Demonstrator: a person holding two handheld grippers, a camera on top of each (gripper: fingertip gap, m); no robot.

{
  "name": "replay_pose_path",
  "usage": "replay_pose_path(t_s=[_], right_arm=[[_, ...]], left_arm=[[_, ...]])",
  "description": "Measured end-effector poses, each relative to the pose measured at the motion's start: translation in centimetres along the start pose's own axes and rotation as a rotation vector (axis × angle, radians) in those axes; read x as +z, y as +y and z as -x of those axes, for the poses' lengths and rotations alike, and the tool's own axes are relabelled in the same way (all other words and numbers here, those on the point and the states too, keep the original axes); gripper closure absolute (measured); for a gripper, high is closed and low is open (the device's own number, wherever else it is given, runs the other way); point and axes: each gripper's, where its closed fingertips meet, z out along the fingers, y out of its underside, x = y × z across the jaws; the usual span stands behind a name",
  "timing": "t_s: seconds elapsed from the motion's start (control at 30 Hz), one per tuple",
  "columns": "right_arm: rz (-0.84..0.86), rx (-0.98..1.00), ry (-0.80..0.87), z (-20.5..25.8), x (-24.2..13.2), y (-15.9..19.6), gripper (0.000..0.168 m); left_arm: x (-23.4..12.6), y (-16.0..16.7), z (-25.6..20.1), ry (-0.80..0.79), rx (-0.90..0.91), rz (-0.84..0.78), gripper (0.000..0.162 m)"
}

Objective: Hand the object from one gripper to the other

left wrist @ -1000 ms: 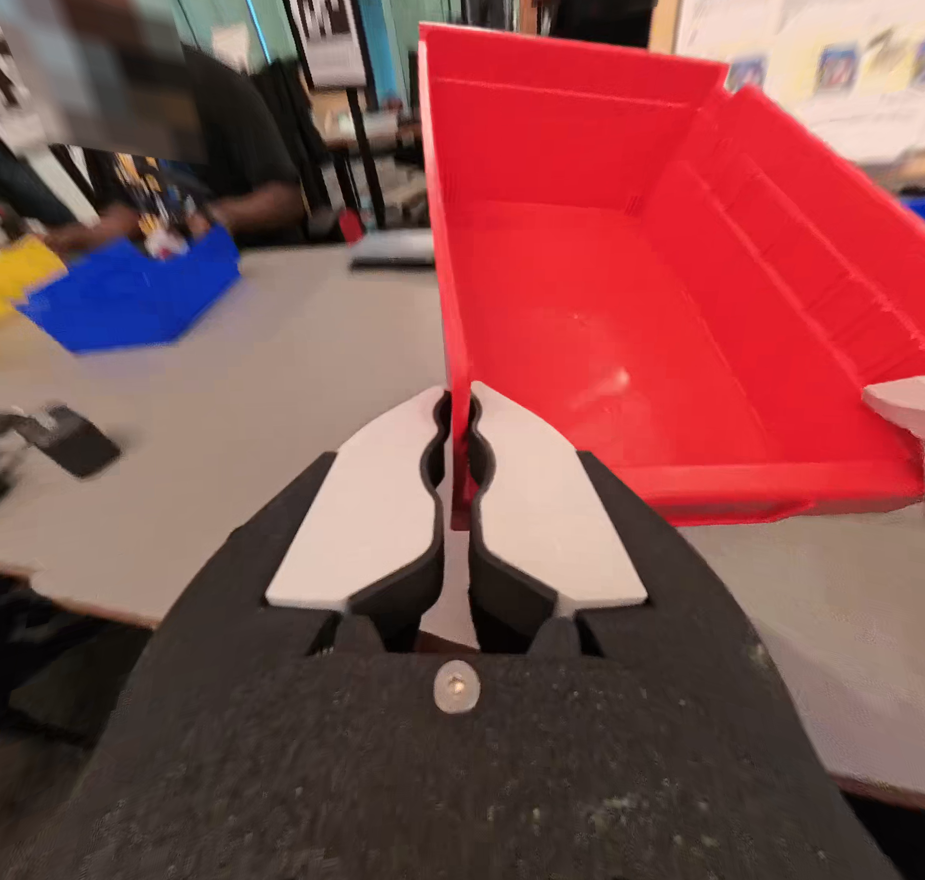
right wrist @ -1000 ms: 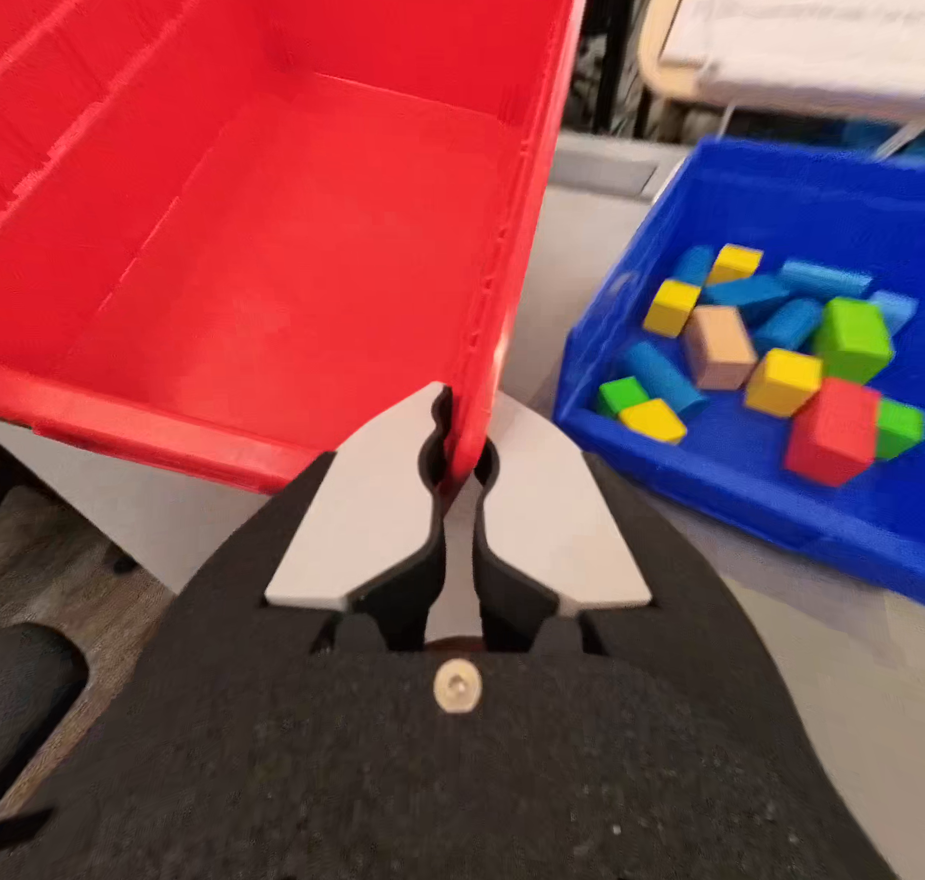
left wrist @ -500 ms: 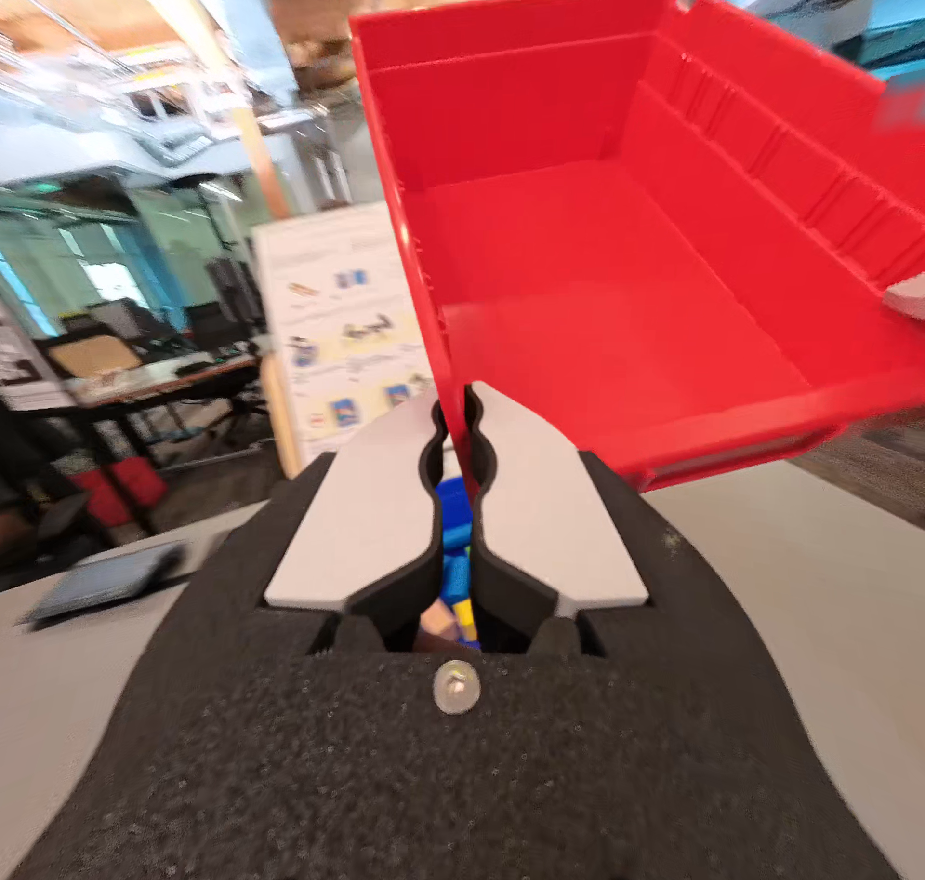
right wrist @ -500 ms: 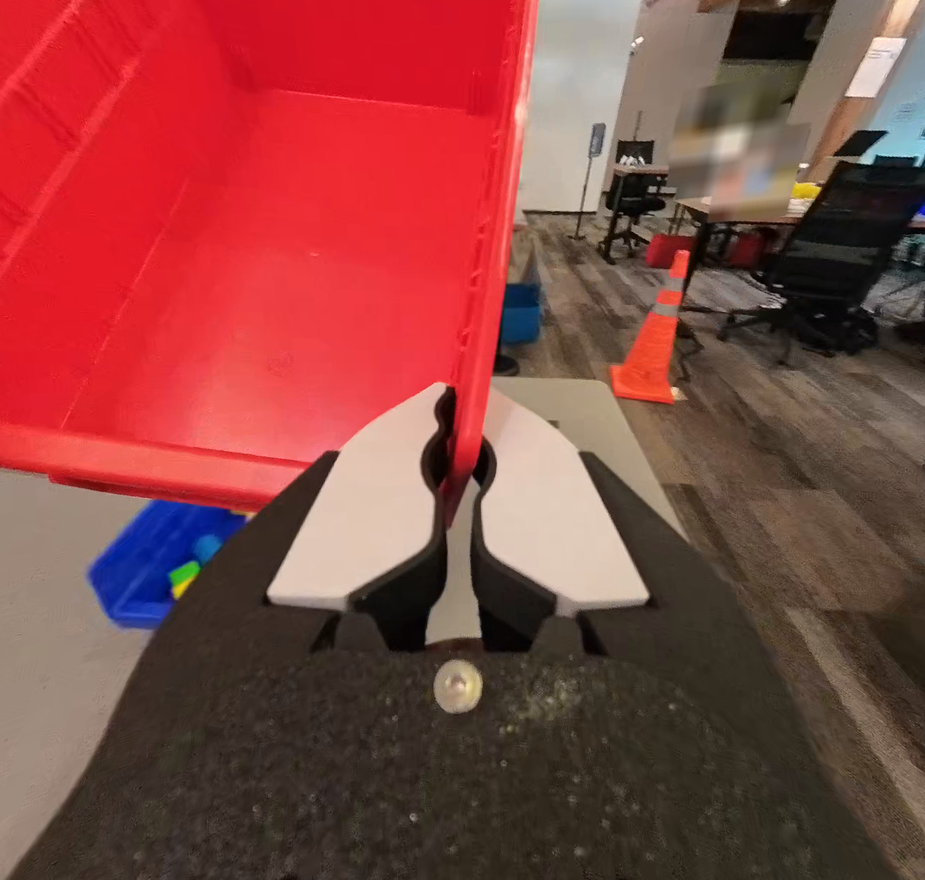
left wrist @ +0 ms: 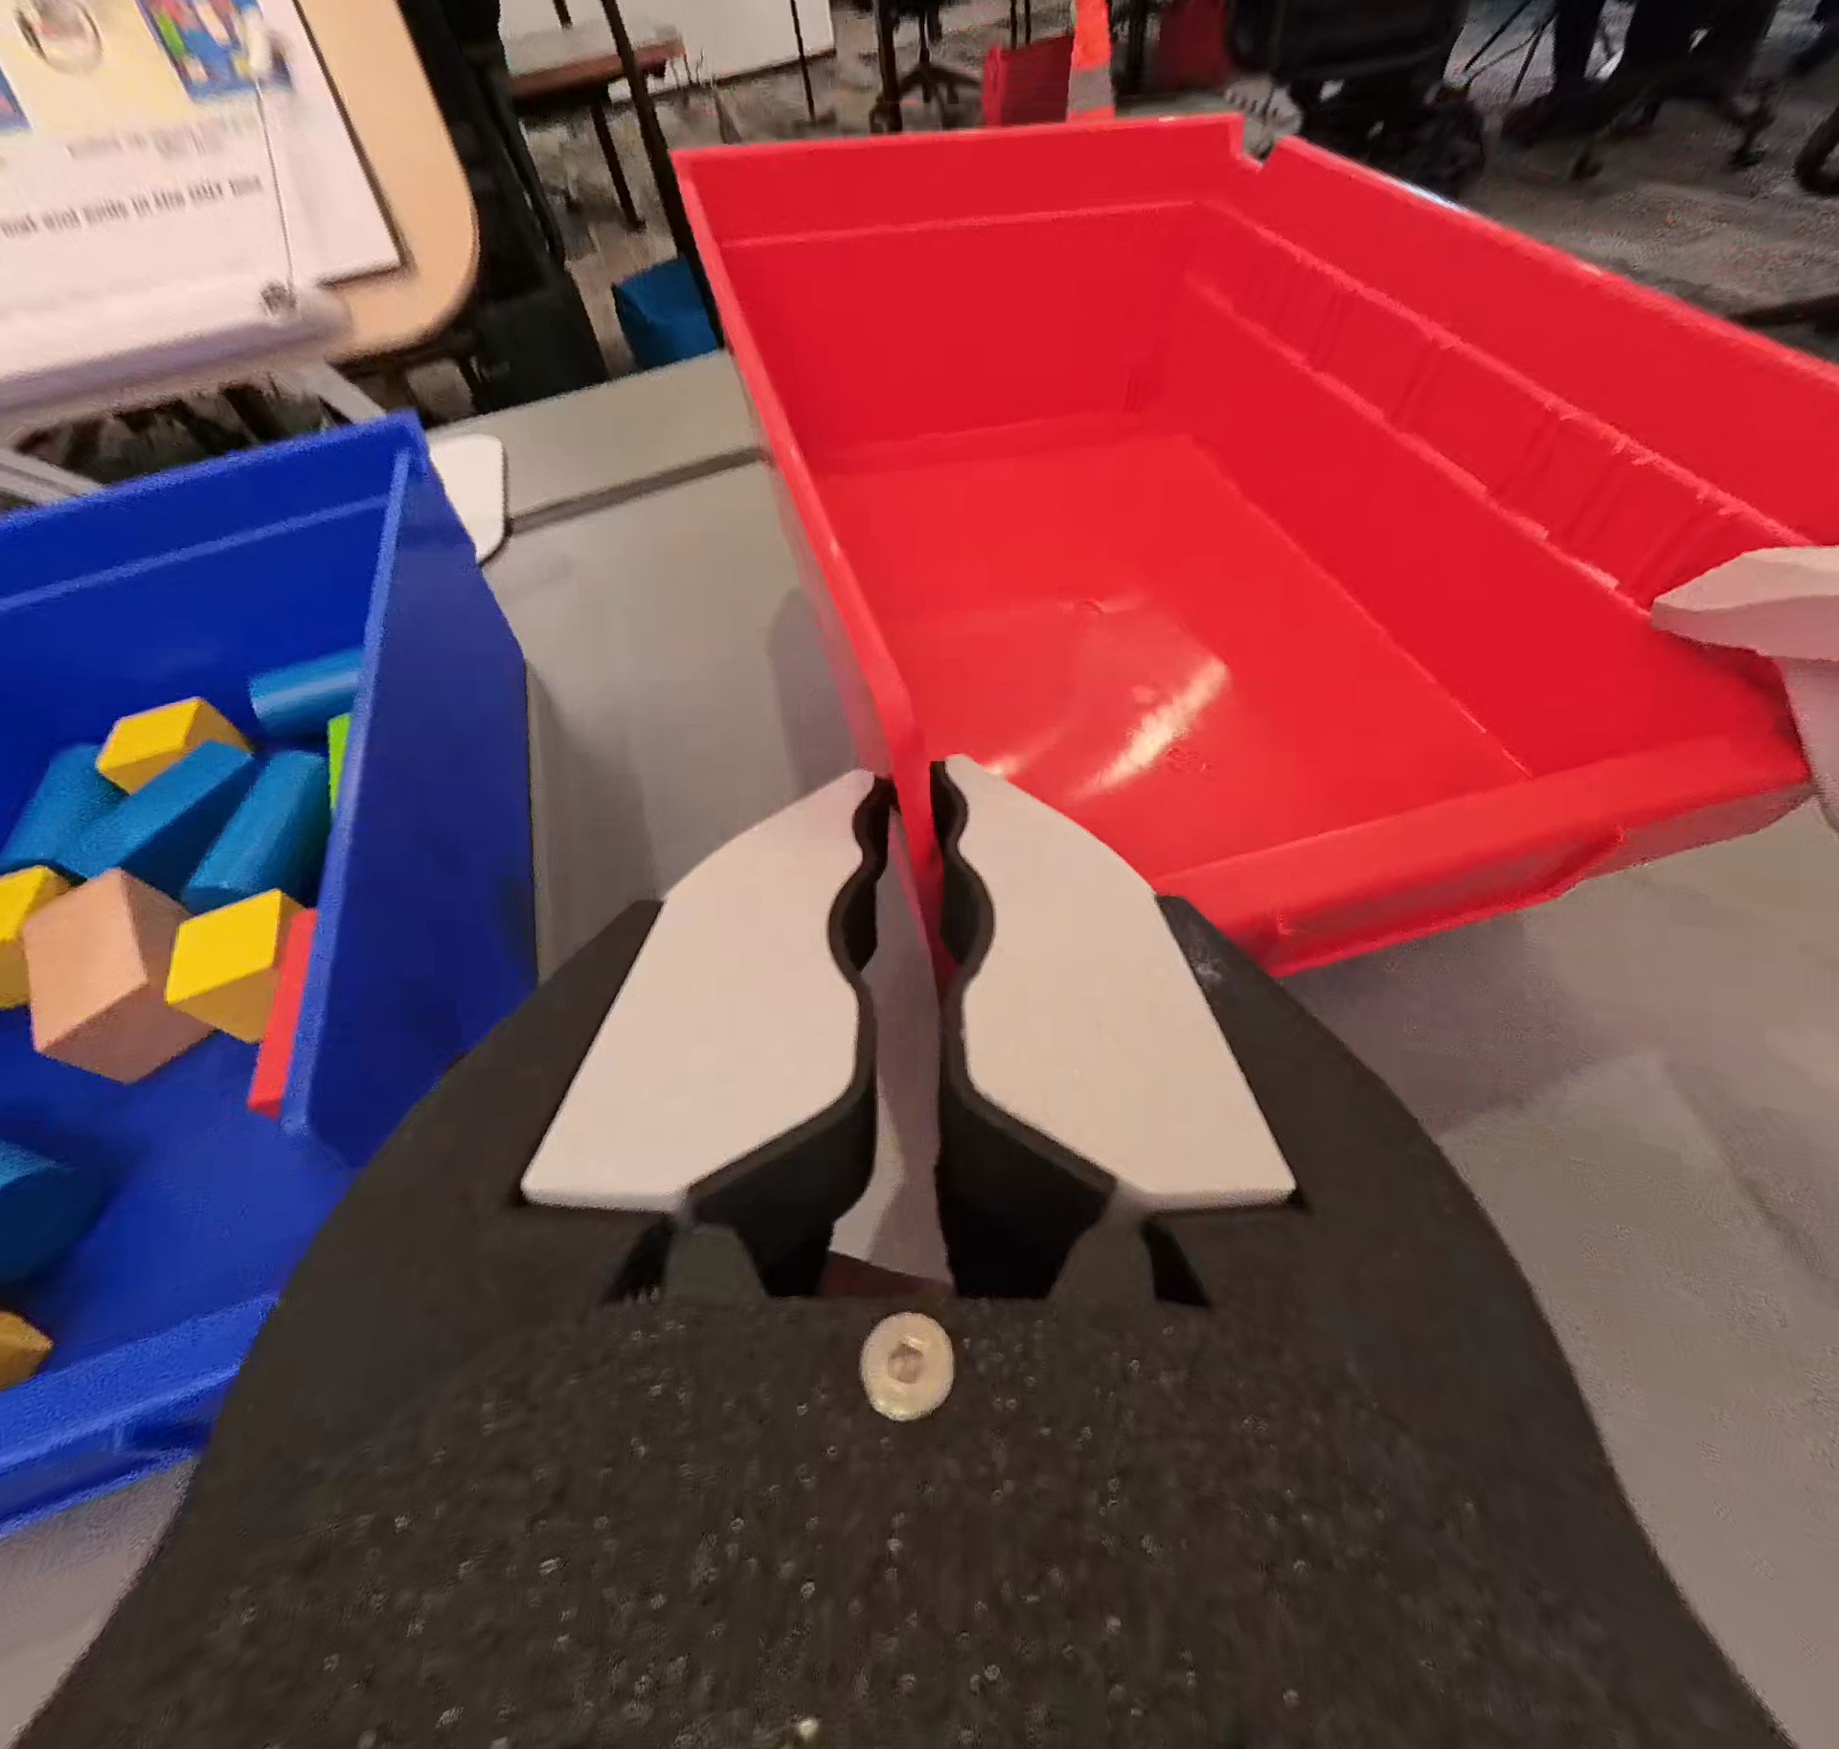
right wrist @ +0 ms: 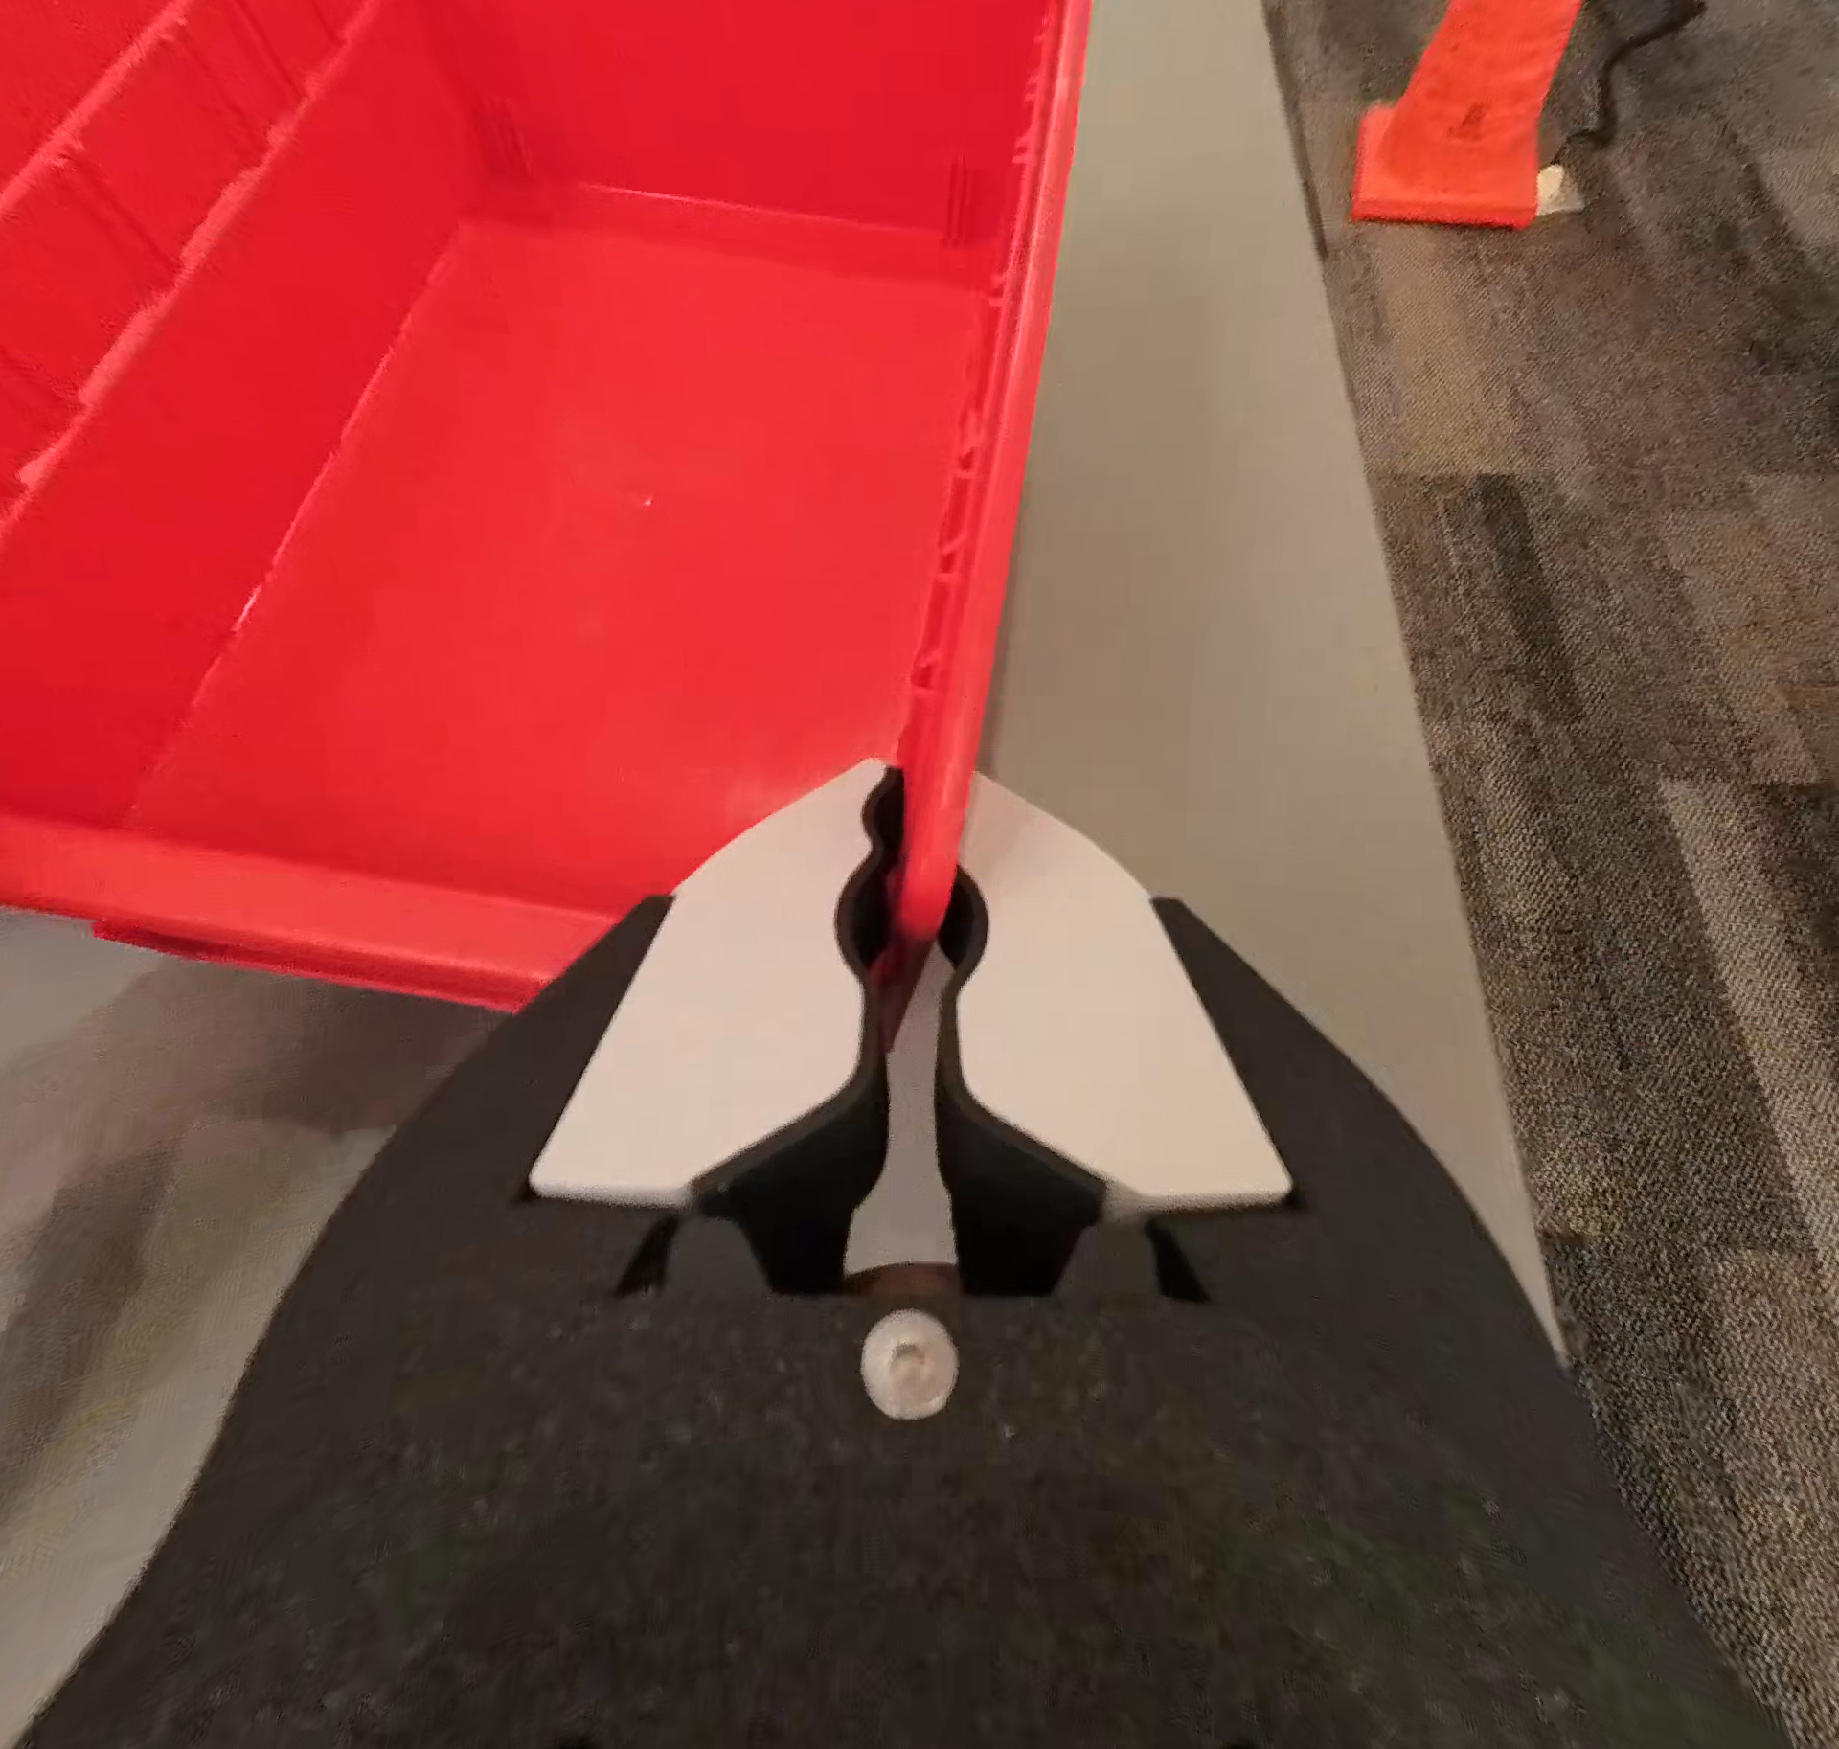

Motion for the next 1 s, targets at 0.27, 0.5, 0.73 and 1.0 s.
replay_pose_path(t_s=[0.27, 0.5, 0.73, 1.0], right_arm=[[0.028, 0.013, 0.091, -0.5, 2.3, 0.7, 0.166], [-0.096, -0.049, 0.169, -0.9, -2.0, -2.3, 0.144], [-0.304, -0.127, -0.069, 12.6, -7.1, -10.8, 0.145], [-0.019, -0.158, -0.219, 30.3, 3.1, -2.2, 0.123]], left_arm=[[2.0, 3.5, -0.7, 0.130, -0.052, 0.088, 0.147], [-3.8, -0.2, 2.5, 0.392, -0.106, 0.106, 0.125], [-12.4, -1.4, 23.5, 0.028, -0.041, -0.018, 0.118], [-9.4, 9.0, 28.3, -0.025, -0.158, 0.156, 0.110]])
